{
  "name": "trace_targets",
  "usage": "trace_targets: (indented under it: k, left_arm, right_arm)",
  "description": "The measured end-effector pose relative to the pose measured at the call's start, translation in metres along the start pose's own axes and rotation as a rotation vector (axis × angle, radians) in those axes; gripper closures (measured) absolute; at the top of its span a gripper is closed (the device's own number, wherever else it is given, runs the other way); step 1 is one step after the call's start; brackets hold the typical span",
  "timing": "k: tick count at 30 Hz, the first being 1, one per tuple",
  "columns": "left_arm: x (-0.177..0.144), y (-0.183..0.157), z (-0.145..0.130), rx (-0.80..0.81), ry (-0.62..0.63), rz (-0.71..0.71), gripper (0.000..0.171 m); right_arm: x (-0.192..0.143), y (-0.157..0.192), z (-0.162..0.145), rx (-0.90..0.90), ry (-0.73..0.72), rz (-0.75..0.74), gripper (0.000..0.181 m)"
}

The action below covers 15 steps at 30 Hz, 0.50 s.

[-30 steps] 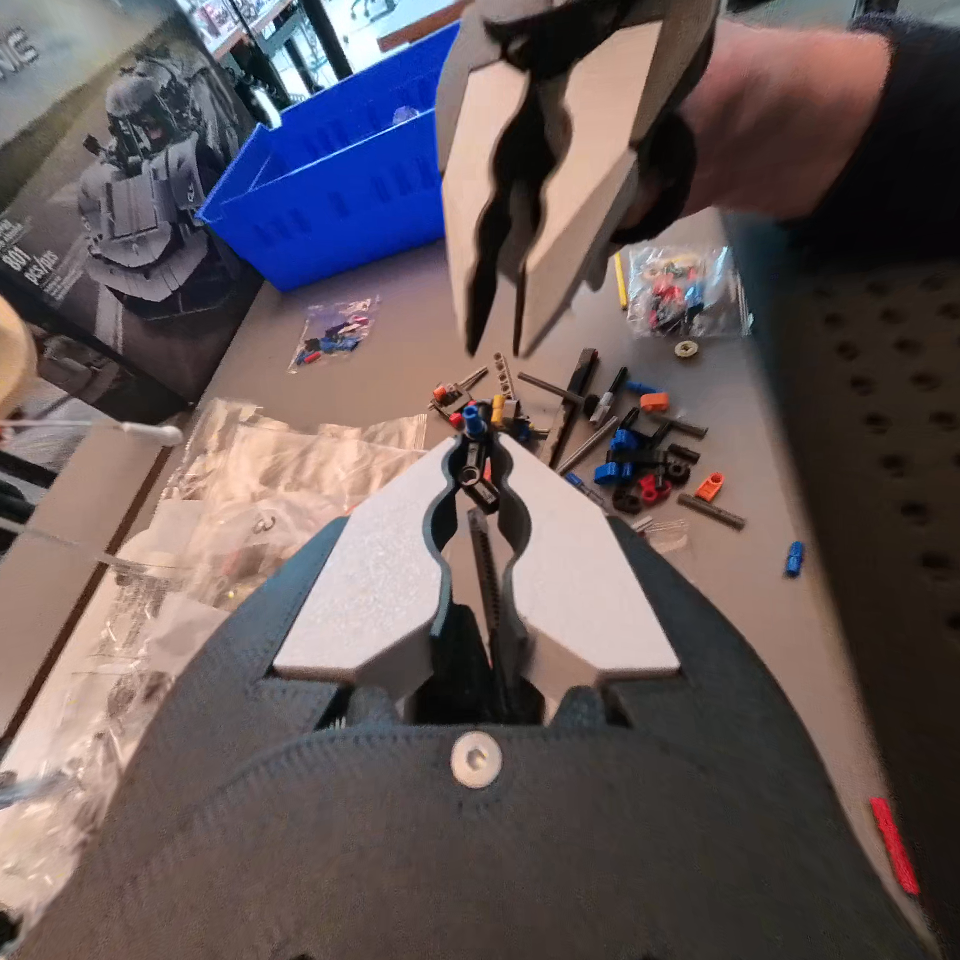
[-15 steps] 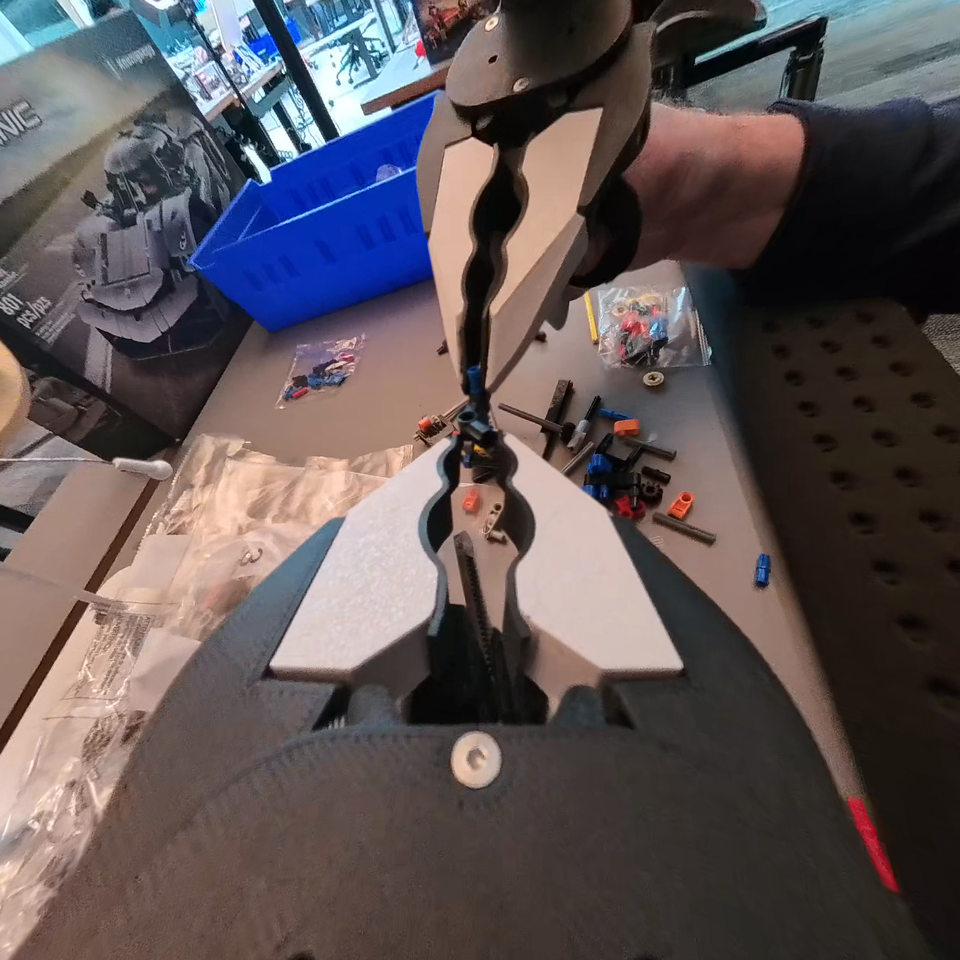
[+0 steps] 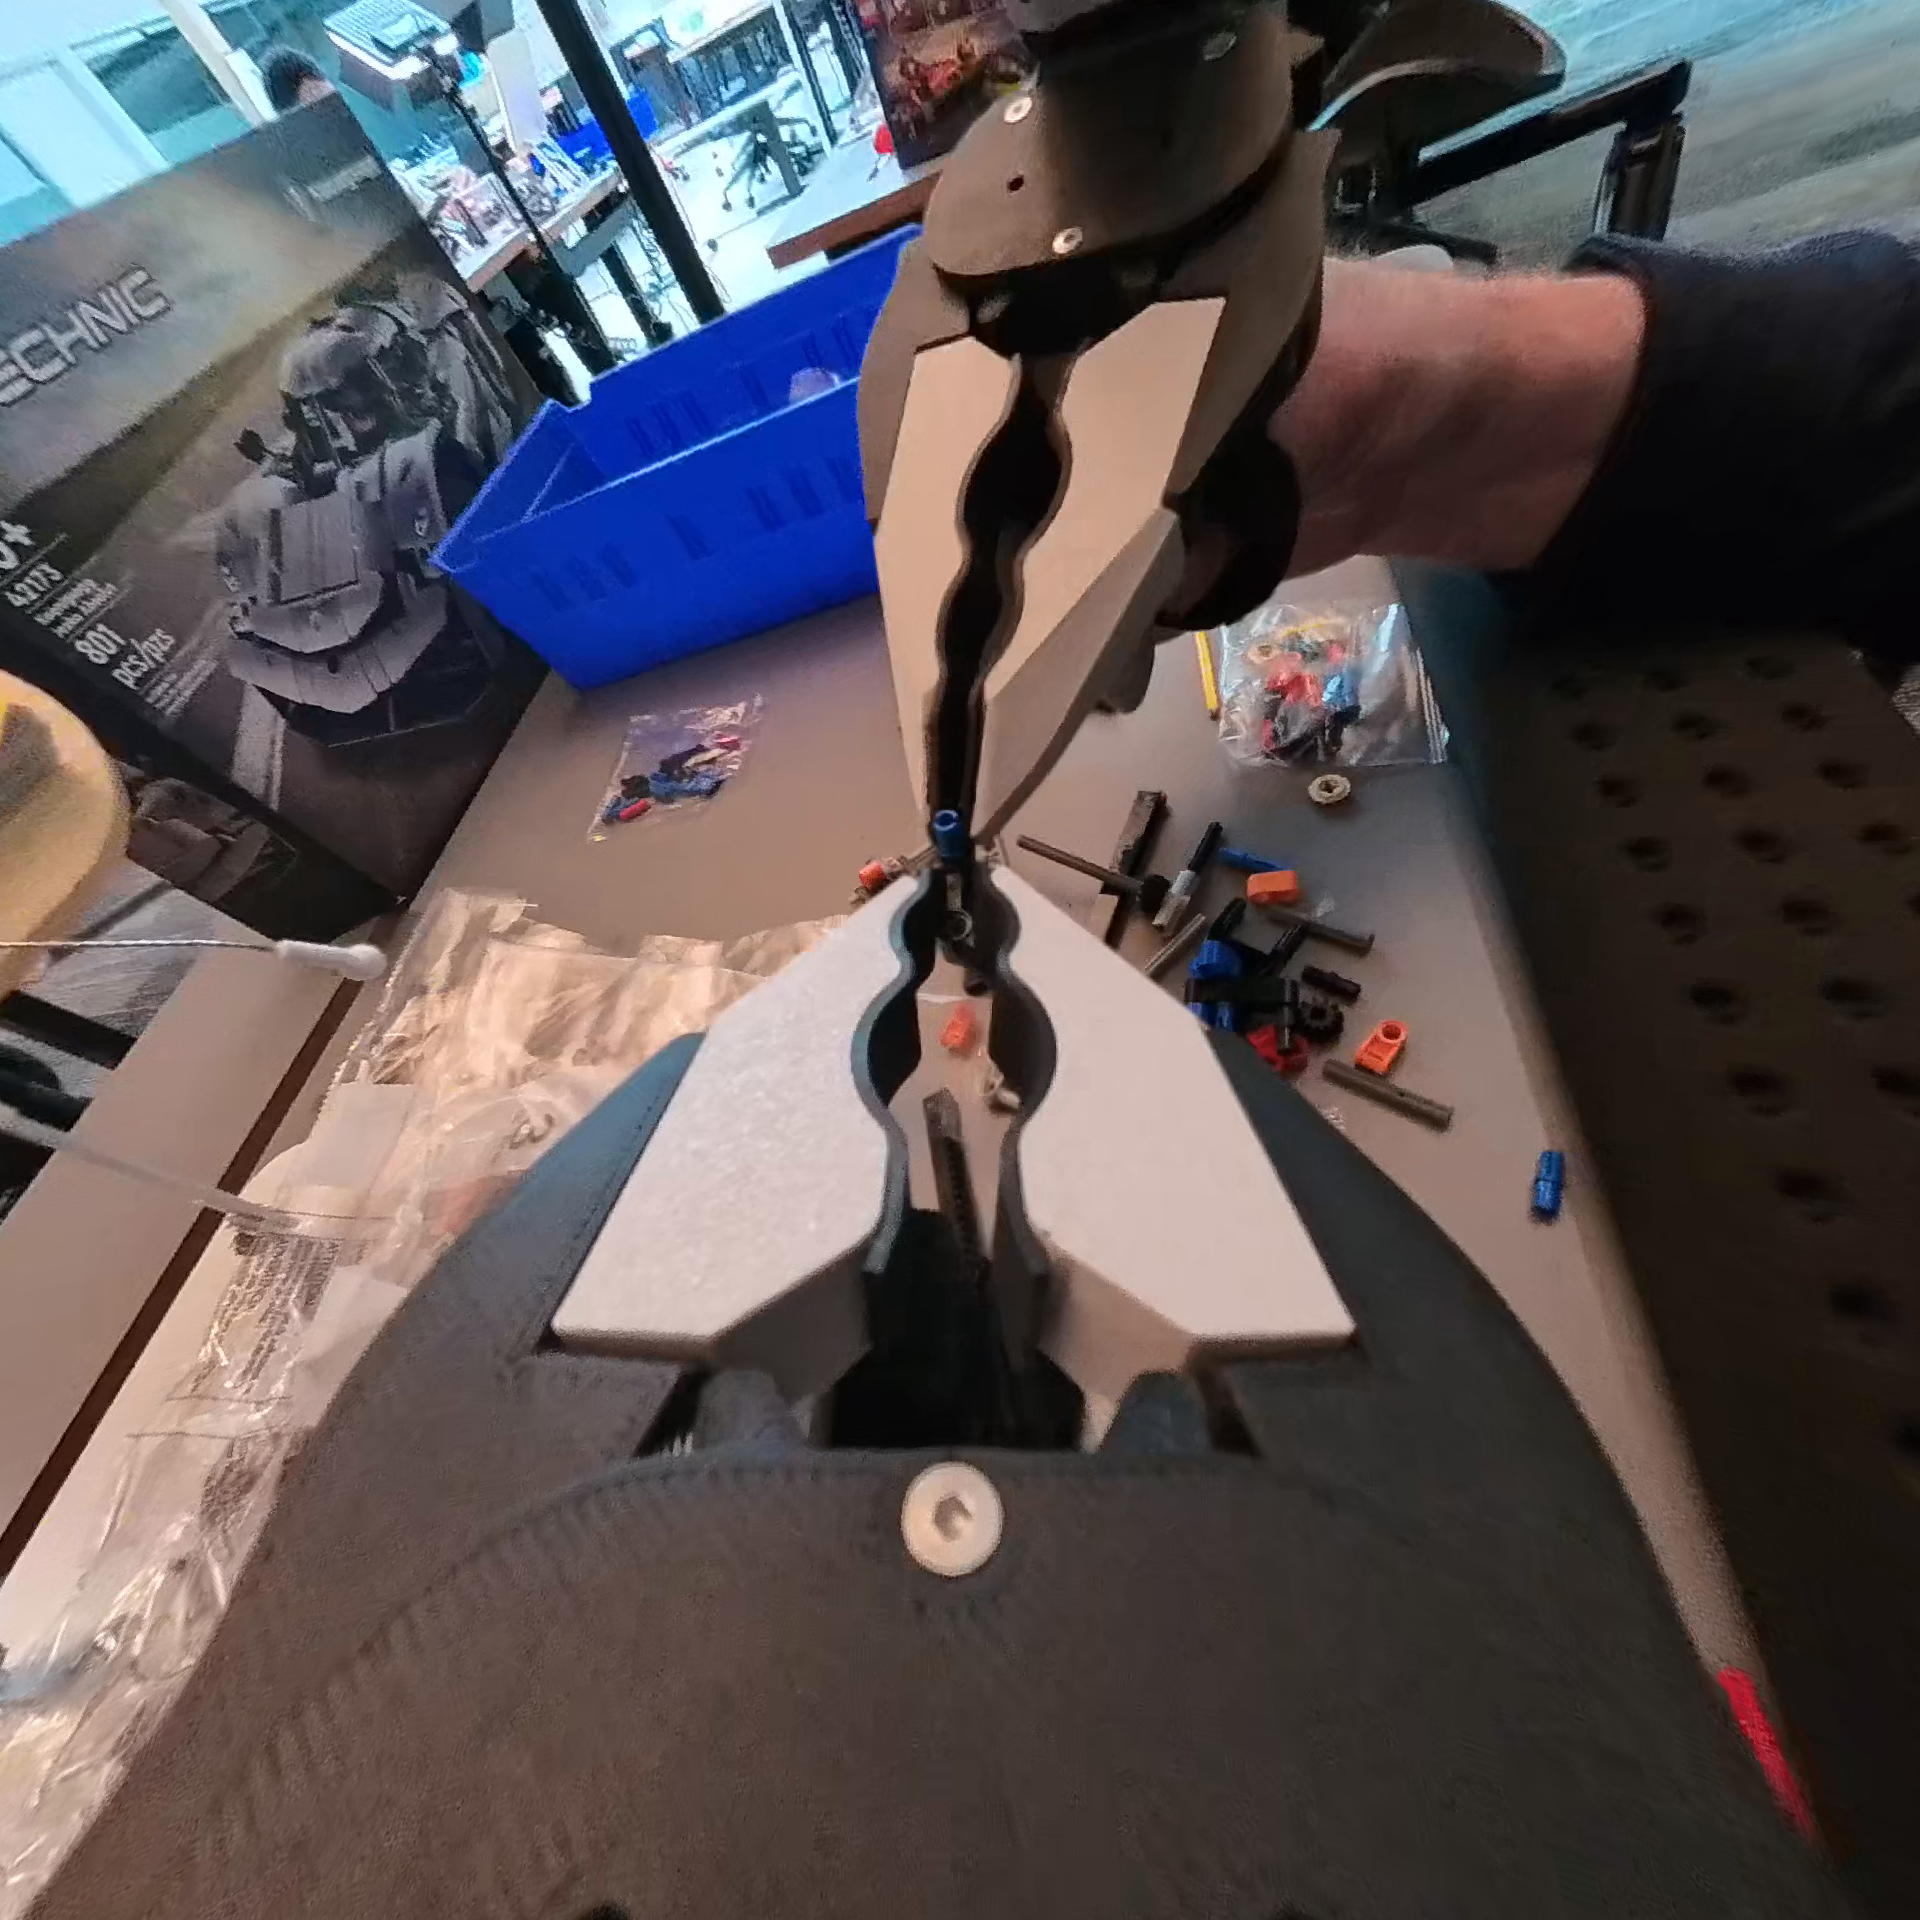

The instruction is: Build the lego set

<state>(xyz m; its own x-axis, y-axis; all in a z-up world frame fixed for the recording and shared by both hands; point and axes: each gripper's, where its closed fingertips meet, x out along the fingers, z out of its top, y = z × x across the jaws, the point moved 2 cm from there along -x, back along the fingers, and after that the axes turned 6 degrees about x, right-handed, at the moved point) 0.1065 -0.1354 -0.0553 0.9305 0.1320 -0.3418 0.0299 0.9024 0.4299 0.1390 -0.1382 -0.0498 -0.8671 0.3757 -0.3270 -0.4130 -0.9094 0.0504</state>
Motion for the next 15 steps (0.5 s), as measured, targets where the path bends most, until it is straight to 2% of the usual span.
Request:
trace_targets:
  k: [5,8,11,14,15]
  left_arm:
    - [0.0003,-0.0026,0.0004,-0.009,-0.014,-0.019,0.167]
    - [-0.0002,-0.0049,-0.0004,0.004,-0.008,-0.033,0.167]
    - [0.0006,-0.0052,0.0019,-0.011,-0.028,-0.037,0.167]
    - [0.0016,-0.0079,0.0011,-0.034,-0.028,-0.071,0.158]
    - [0.0026,-0.0085,-0.0005,-0.024,-0.016,-0.069,0.161]
  right_arm:
    - [0.0037,-0.0001,-0.0047,0.012,0.019,0.018,0.163]
    - [0.0039,0.0041,-0.0047,0.011,0.023,0.048,0.178]
    - [0.0019,0.0038,-0.0037,0.028,0.029,0.048,0.179]
    - [0.0019,0.0031,-0.0044,0.012,0.036,0.036,0.179]
    - [0.0022,0.0038,-0.0050,0.004,0.042,0.038,0.179]
